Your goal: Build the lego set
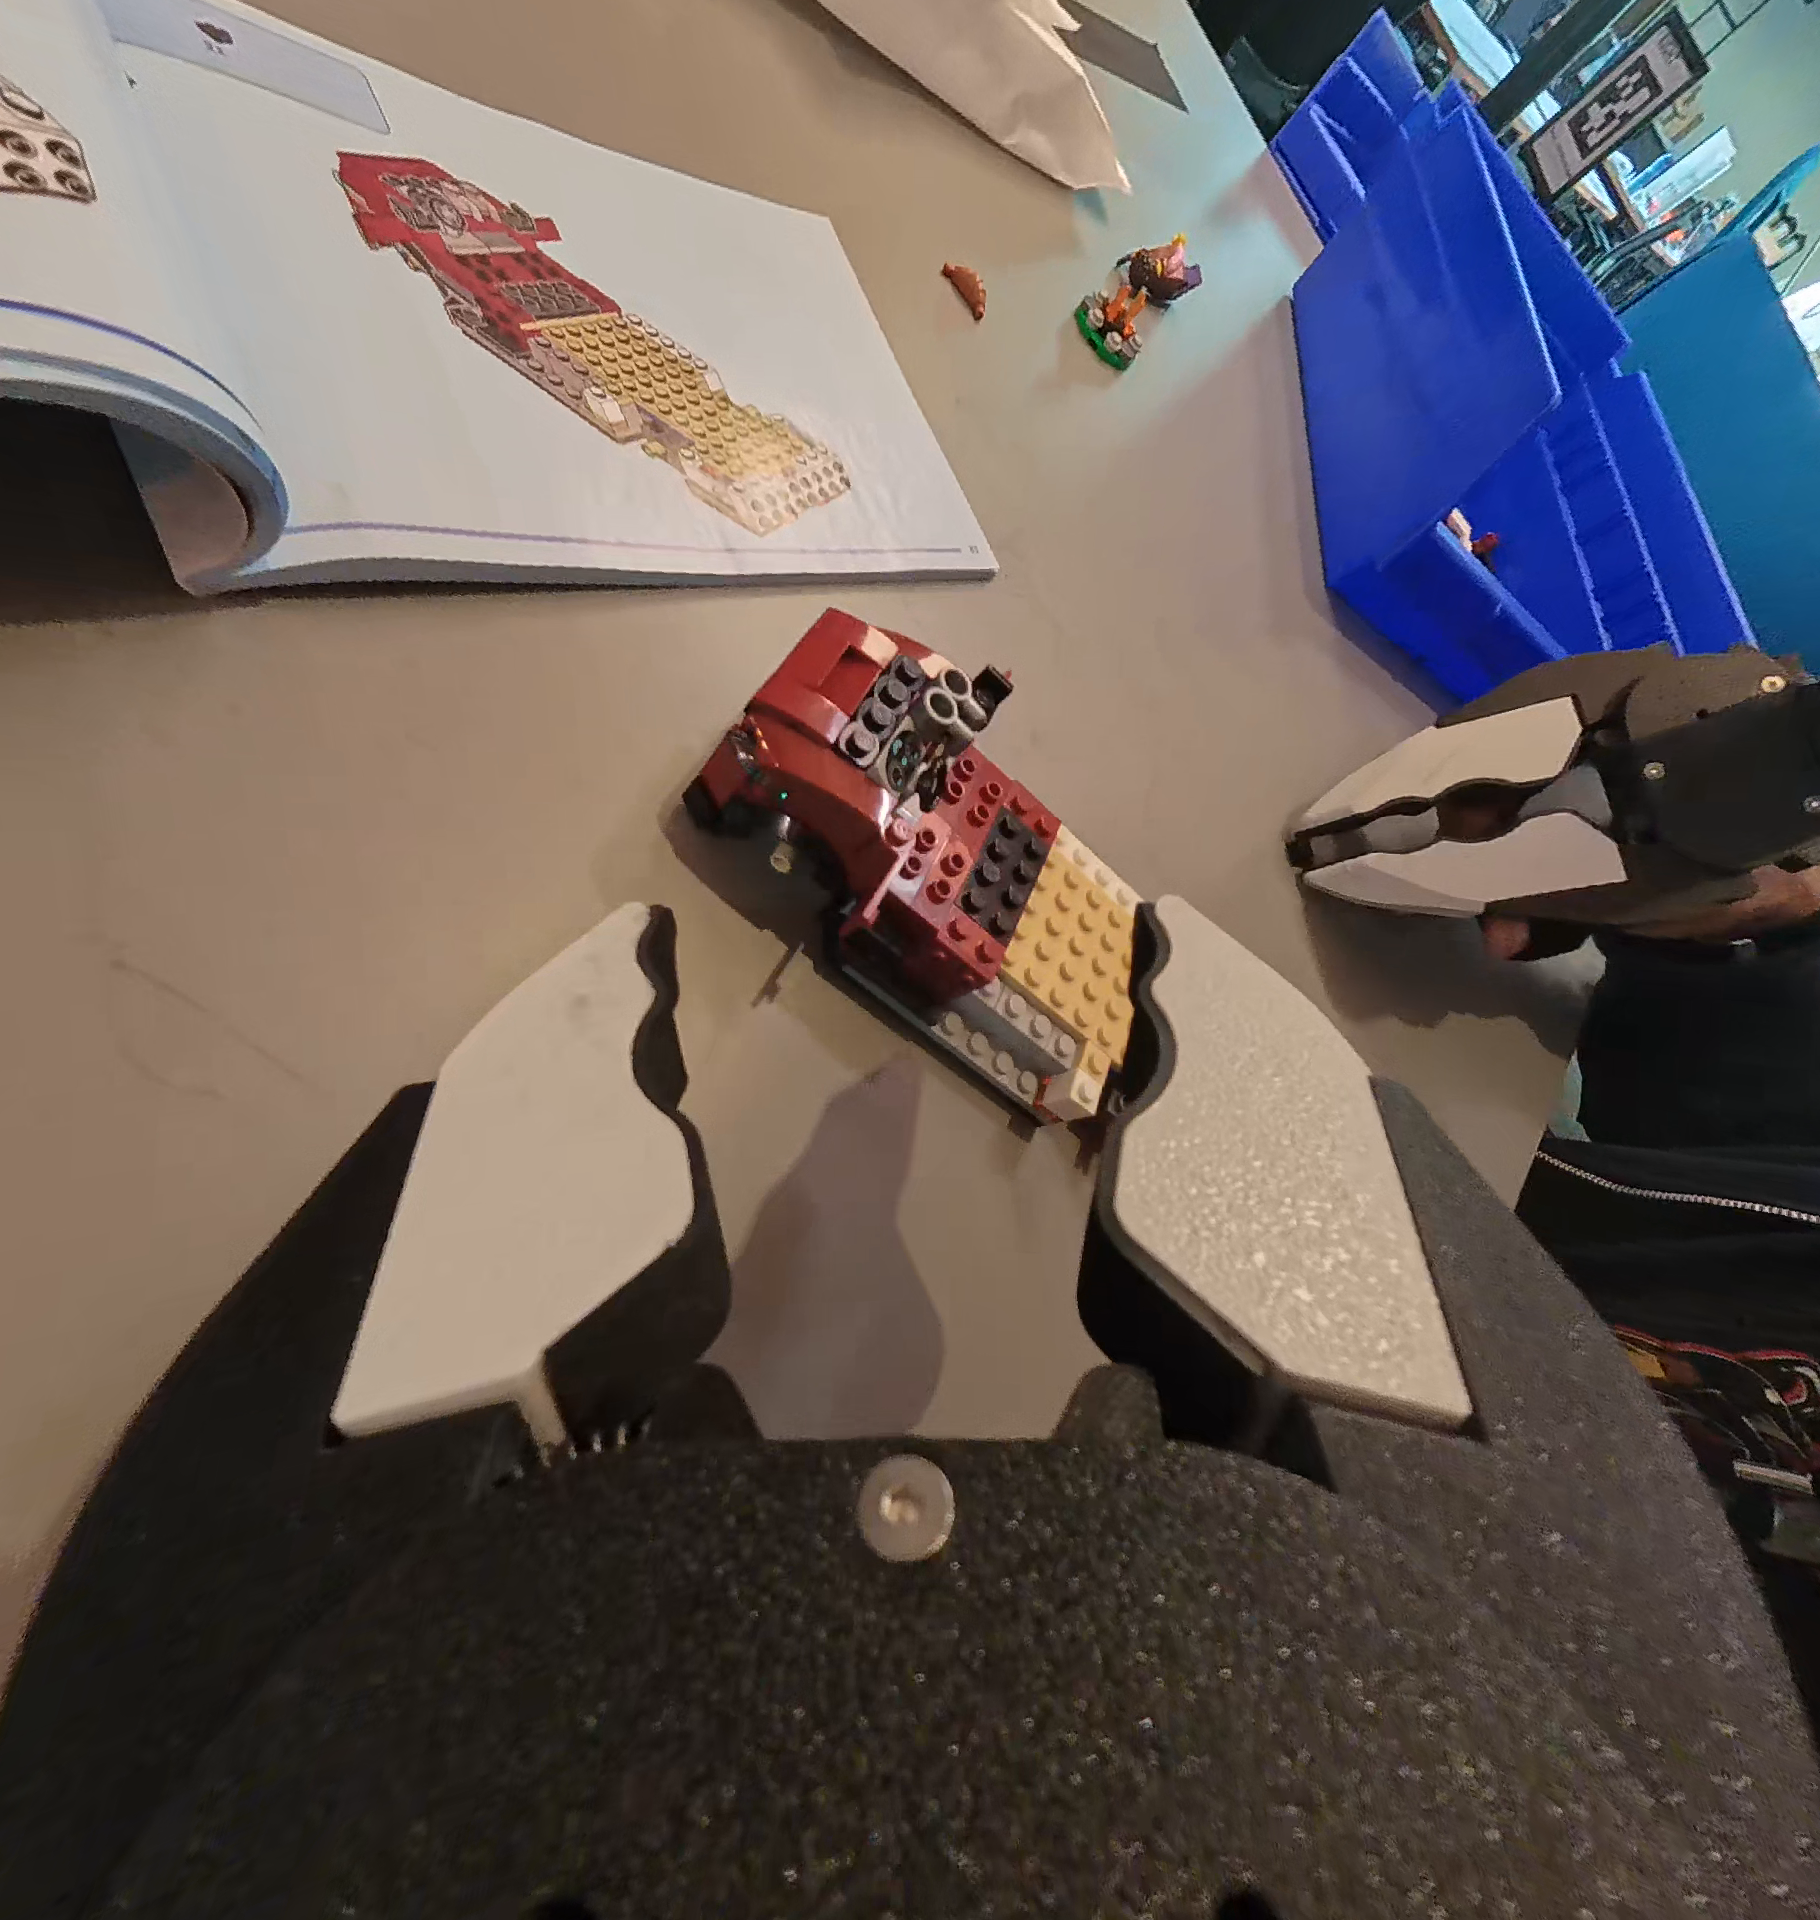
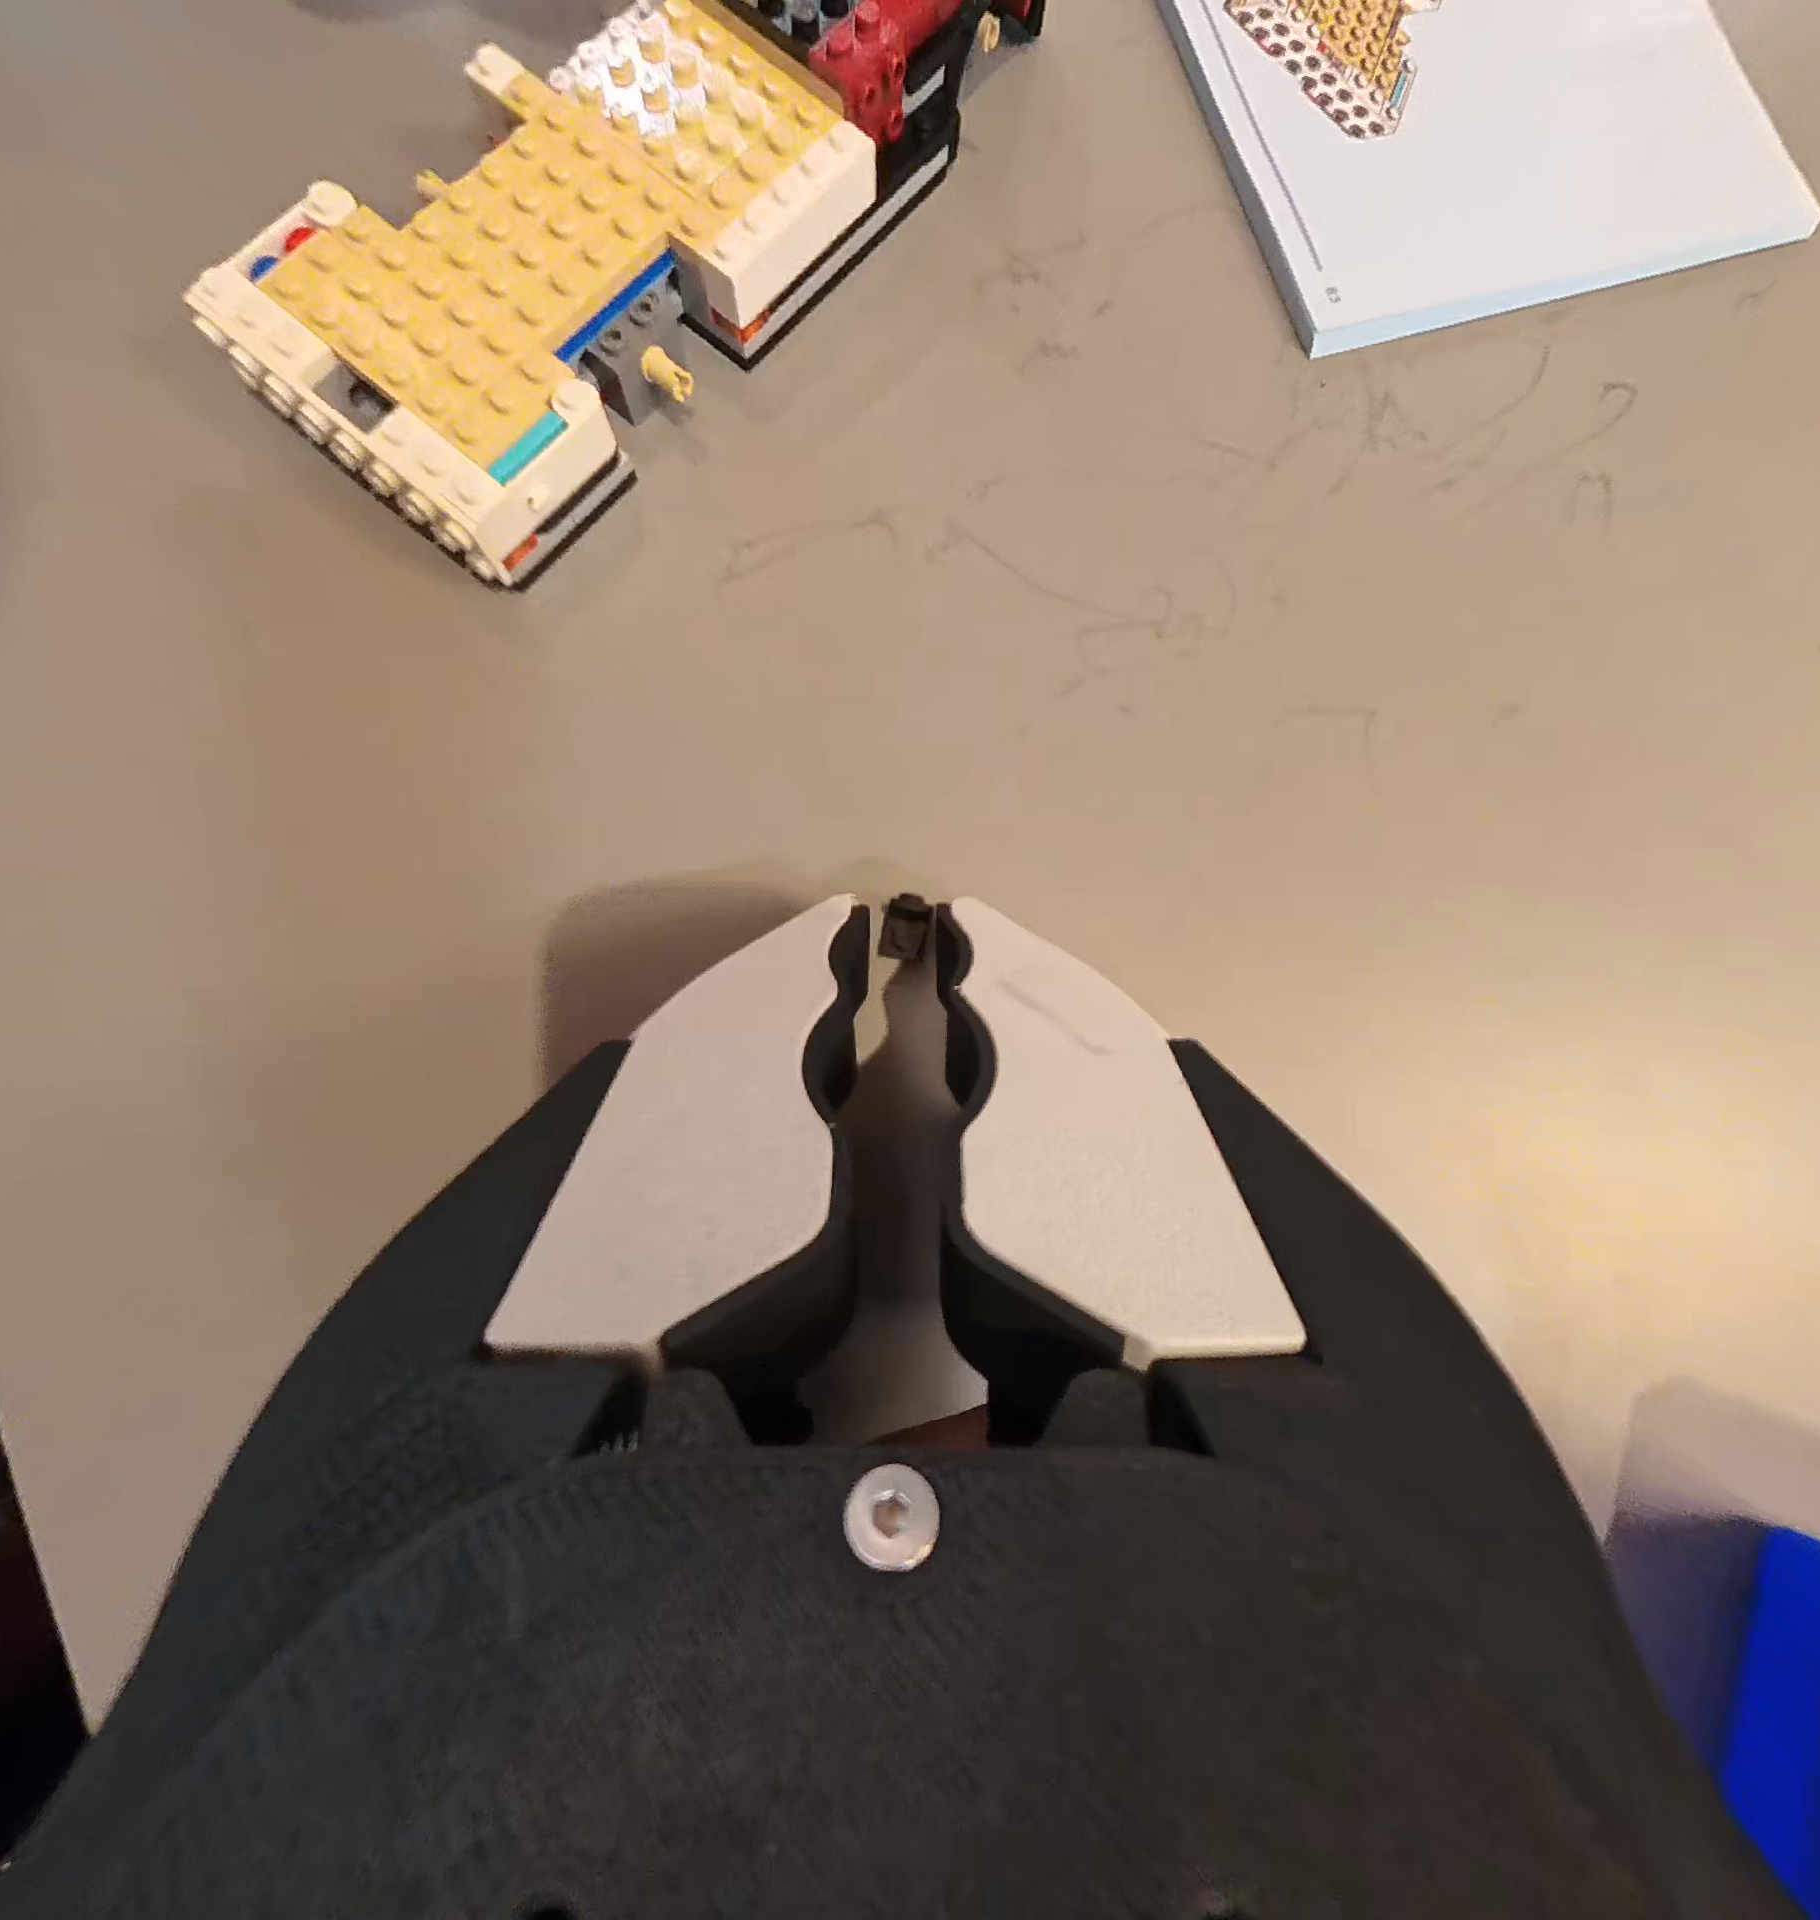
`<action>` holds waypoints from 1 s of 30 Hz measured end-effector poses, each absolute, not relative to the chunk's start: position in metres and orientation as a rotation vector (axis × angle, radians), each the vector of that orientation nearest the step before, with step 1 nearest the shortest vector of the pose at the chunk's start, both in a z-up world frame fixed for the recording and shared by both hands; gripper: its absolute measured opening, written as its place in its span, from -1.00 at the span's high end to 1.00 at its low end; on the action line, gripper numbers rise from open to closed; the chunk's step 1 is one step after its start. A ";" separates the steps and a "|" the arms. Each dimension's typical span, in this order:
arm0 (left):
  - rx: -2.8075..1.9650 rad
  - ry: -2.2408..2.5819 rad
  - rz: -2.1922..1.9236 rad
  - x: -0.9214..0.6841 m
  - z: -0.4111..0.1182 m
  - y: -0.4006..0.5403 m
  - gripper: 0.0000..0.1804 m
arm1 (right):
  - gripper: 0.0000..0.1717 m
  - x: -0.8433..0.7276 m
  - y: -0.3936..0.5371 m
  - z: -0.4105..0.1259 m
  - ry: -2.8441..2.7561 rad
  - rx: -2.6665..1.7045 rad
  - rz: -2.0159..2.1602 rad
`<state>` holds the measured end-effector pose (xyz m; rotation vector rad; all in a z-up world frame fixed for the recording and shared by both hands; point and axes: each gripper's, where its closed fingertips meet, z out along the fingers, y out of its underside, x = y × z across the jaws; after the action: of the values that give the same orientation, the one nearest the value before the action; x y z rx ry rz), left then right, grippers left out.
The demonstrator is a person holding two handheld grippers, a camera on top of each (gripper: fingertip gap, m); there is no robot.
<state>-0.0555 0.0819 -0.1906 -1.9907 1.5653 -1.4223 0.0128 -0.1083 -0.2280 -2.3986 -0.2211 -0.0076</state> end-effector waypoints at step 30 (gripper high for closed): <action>-1.290 1.854 -1.394 -0.060 -0.163 0.074 0.57 | 0.91 -0.059 0.070 -0.152 -0.878 -1.823 0.038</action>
<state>-0.0604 0.0744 -0.1630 -1.2896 1.8539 -1.3938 -0.0589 0.0701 -0.1519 -1.8227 -0.8780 0.0377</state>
